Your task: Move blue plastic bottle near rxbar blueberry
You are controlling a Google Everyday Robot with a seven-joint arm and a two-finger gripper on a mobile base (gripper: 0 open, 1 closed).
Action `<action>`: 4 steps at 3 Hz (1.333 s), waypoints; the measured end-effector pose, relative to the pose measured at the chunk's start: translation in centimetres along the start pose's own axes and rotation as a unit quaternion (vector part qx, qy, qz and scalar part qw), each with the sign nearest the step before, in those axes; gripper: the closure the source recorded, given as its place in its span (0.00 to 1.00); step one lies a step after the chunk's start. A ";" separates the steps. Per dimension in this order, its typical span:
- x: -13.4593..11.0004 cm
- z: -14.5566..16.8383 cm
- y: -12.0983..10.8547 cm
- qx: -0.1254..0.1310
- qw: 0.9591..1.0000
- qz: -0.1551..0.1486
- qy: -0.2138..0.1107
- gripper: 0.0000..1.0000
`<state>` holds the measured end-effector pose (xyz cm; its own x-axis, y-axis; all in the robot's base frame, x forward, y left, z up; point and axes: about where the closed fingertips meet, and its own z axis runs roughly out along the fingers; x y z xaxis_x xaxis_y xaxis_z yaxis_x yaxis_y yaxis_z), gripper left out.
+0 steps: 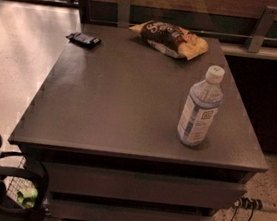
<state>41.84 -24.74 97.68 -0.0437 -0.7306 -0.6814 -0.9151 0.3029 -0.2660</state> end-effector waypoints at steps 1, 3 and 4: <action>-1.3 0.8 0.1 -0.008 0.995 0.014 -0.098 0.00; -2.8 1.5 0.3 -0.013 0.981 0.044 -0.188 0.00; -2.9 1.9 0.2 -0.016 0.980 0.045 -0.191 0.00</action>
Offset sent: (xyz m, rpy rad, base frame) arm 0.0071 0.0319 0.0023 0.5317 -0.0395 0.0540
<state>42.51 -21.41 98.31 0.0236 -0.4174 -0.9084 -0.9269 0.3313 -0.1763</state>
